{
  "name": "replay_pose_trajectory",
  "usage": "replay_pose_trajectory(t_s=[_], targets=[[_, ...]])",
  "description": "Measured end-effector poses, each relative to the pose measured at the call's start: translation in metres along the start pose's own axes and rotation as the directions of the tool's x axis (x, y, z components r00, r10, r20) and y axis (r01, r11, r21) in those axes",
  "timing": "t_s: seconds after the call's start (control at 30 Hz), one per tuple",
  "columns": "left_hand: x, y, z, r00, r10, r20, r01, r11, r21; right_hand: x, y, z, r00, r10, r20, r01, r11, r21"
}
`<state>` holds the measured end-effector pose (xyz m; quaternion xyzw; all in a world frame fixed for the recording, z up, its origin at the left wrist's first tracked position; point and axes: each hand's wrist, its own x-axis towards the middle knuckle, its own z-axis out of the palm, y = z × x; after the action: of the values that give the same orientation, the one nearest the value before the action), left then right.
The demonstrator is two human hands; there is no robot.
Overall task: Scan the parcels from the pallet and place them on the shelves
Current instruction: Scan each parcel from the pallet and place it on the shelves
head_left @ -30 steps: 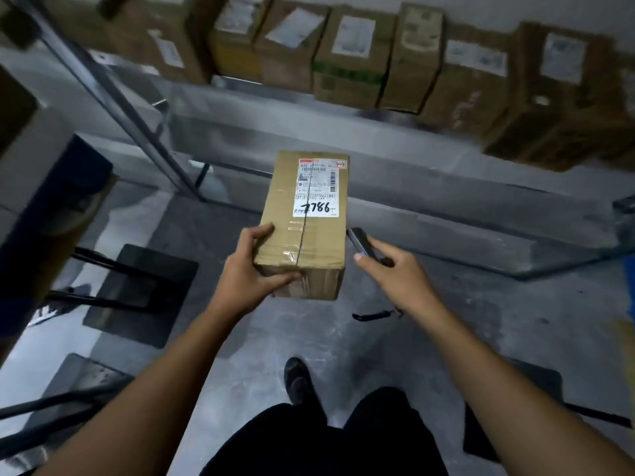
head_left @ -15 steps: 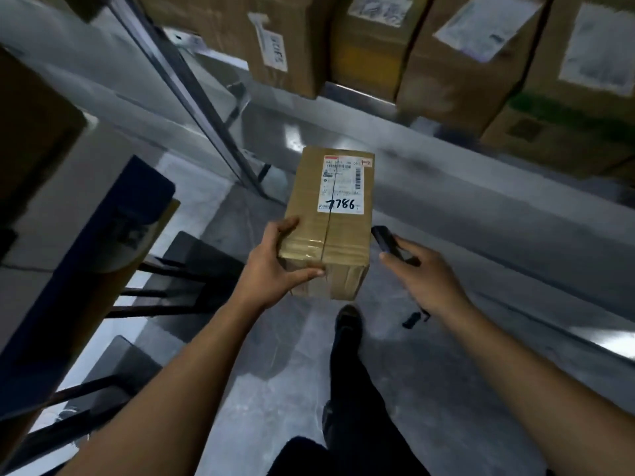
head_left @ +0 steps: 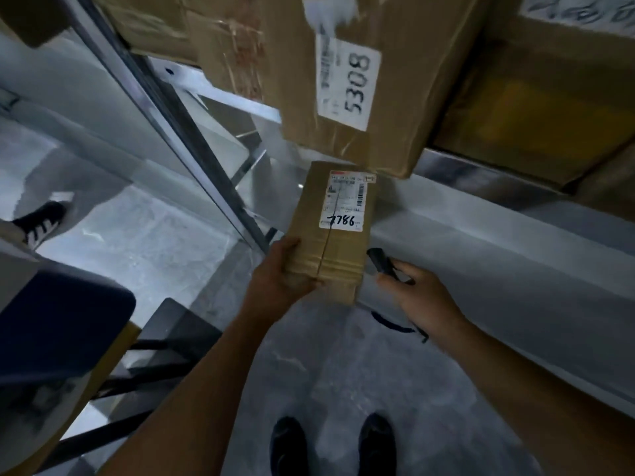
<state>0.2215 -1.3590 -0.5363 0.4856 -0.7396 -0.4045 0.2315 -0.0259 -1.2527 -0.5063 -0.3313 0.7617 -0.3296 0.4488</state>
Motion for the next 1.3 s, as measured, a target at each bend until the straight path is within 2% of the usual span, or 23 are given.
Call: replay_pose_trajectory(t_s=[0.07,0.17,0.23,0.33,0.43,0.57,0.7,0.9,1.03,1.17,1.23,1.3], targets=[[0.016,-0.015,0.002,0.996,0.035,-0.077,-0.03,0.997,0.07,0.026,-0.007,0.017,1.0,-0.022,-0.007,0.022,1.0,0.0],[0.026,-0.019,0.013,0.94,0.251,-0.233,-0.141,0.904,0.403,0.055,-0.019,0.039,0.999,-0.026,-0.021,0.025,0.999,-0.019],[0.026,-0.015,0.025,0.906,0.38,-0.185,-0.23,0.811,0.538,0.067,-0.029,0.05,0.999,-0.037,-0.009,0.037,0.999,-0.033],[0.03,-0.012,0.031,0.924,0.371,-0.087,-0.235,0.735,0.636,0.078,-0.041,0.059,0.997,-0.051,0.065,0.054,0.998,-0.045],[0.042,-0.017,0.018,0.951,0.29,-0.108,-0.143,0.721,0.678,0.085,-0.048,0.056,0.997,-0.023,0.08,0.029,0.996,-0.079],[0.051,-0.032,-0.005,0.971,0.182,-0.156,-0.023,0.719,0.695,0.084,-0.047,0.045,0.999,0.034,0.041,-0.028,0.988,-0.151],[0.075,-0.04,-0.031,0.979,0.133,-0.157,0.006,0.742,0.67,0.075,-0.044,0.039,0.998,0.059,0.024,-0.055,0.989,-0.139],[0.085,-0.033,-0.047,0.994,0.033,-0.105,0.04,0.785,0.618,0.043,-0.044,0.032,0.999,0.025,0.026,-0.024,0.999,-0.042],[0.061,0.003,-0.058,0.995,-0.027,-0.096,0.076,0.831,0.551,-0.016,-0.057,0.014,1.0,-0.03,0.008,0.03,0.999,-0.042],[0.007,0.075,-0.059,0.999,0.017,0.027,-0.026,0.916,0.4,-0.103,-0.069,-0.019,0.995,-0.05,-0.085,0.049,0.999,-0.013],[-0.026,0.125,-0.057,0.987,0.064,0.147,-0.099,0.963,0.251,-0.153,-0.076,-0.039,0.988,-0.06,-0.141,0.059,0.998,-0.01],[-0.058,0.175,-0.058,0.954,0.125,0.274,-0.179,0.967,0.182,-0.203,-0.078,-0.063,0.982,-0.018,-0.189,0.021,1.0,0.015]])
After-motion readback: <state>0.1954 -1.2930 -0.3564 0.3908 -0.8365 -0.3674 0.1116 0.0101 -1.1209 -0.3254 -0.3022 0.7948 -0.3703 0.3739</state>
